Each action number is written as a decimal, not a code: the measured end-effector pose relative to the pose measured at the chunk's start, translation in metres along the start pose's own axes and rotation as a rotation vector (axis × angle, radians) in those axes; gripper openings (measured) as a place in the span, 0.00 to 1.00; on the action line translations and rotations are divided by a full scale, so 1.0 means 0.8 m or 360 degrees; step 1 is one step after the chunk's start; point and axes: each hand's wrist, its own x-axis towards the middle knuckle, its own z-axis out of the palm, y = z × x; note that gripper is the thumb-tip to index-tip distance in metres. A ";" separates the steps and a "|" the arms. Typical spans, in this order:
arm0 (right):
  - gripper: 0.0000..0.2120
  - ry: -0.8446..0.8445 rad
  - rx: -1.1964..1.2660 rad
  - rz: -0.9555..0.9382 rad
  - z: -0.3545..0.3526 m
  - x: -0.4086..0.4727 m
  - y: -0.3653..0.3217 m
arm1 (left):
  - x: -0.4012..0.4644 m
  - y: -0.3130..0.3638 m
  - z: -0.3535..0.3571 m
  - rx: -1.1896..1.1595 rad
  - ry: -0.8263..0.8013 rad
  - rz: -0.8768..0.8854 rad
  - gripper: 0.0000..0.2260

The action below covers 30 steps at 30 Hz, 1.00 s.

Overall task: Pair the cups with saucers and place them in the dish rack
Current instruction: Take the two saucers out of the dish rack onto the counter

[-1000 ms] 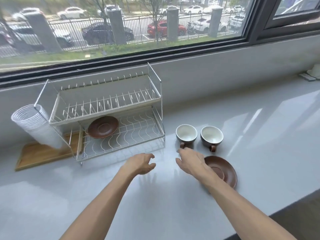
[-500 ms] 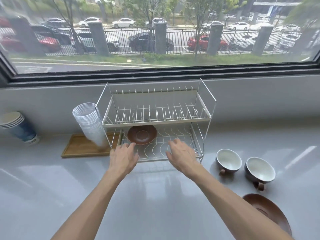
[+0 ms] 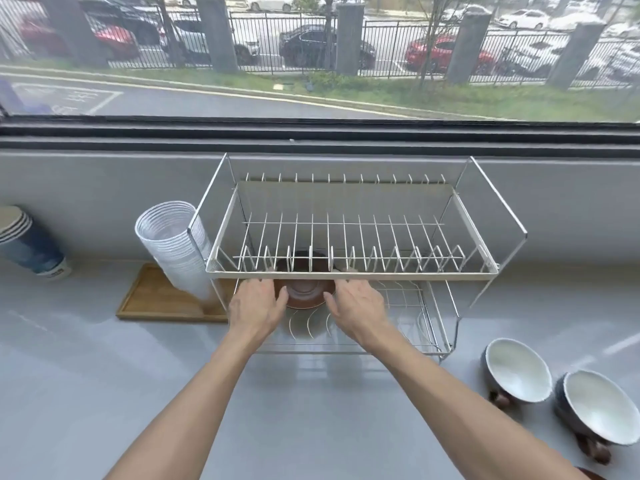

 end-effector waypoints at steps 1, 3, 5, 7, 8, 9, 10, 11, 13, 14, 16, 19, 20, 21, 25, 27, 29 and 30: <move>0.20 -0.0016 0.0024 0.0009 0.003 0.009 -0.001 | 0.007 0.001 0.002 -0.0069 0.0009 -0.0015 0.18; 0.20 -0.0013 0.0034 0.0019 0.009 0.025 -0.002 | 0.022 0.002 0.008 -0.0212 0.0013 -0.0057 0.18; 0.18 0.0004 0.0108 0.0085 0.014 0.039 -0.005 | 0.037 0.001 0.013 -0.0358 -0.0037 -0.0155 0.19; 0.17 -0.0089 0.0190 0.0140 0.019 0.052 -0.007 | 0.051 0.000 0.017 -0.0477 -0.0099 -0.0257 0.21; 0.18 -0.0138 0.0216 0.0180 0.021 0.058 -0.008 | 0.057 0.000 0.018 -0.0541 -0.0126 -0.0301 0.21; 0.20 -0.0185 0.0288 0.0243 0.021 0.062 -0.008 | 0.060 0.000 0.020 -0.0616 -0.0159 -0.0346 0.22; 0.23 -0.0230 0.0366 0.0306 0.020 0.065 -0.008 | 0.063 0.000 0.022 -0.0695 -0.0193 -0.0389 0.24; 0.25 -0.0245 0.0407 0.0324 0.020 0.069 -0.008 | 0.066 0.000 0.025 -0.0770 -0.0225 -0.0430 0.25; 0.25 -0.0275 0.0486 0.0329 0.019 0.072 -0.008 | 0.069 0.001 0.029 -0.0879 -0.0267 -0.0509 0.26; 0.24 -0.0295 0.0518 0.0329 0.018 0.073 -0.008 | 0.070 0.002 0.031 -0.0913 -0.0271 -0.0545 0.27; 0.22 -0.0302 0.0614 0.0346 0.015 0.075 -0.007 | 0.070 0.005 0.032 -0.0933 -0.0250 -0.0576 0.26; 0.22 -0.0289 0.0746 0.0402 0.013 0.073 -0.005 | 0.065 0.011 0.030 -0.0970 -0.0180 -0.0545 0.20; 0.24 -0.0283 0.0795 0.0430 0.012 0.072 -0.004 | 0.062 0.013 0.029 -0.0992 -0.0183 -0.0535 0.20; 0.24 -0.0287 0.0829 0.0462 0.012 0.070 -0.003 | 0.059 0.015 0.026 -0.0999 -0.0199 -0.0527 0.23; 0.27 -0.0304 0.0920 0.0539 0.009 0.055 0.004 | 0.041 0.023 0.016 -0.0913 -0.0223 -0.0525 0.31; 0.27 -0.0258 0.0939 0.0568 0.004 0.041 0.007 | 0.028 0.027 0.010 -0.0941 -0.0200 -0.0489 0.29; 0.22 -0.0253 0.0906 0.0572 -0.003 0.025 0.011 | 0.016 0.031 0.003 -0.0942 -0.0207 -0.0467 0.29; 0.21 -0.0250 0.0886 0.0582 -0.007 0.018 0.011 | 0.011 0.034 0.000 -0.0929 -0.0219 -0.0456 0.28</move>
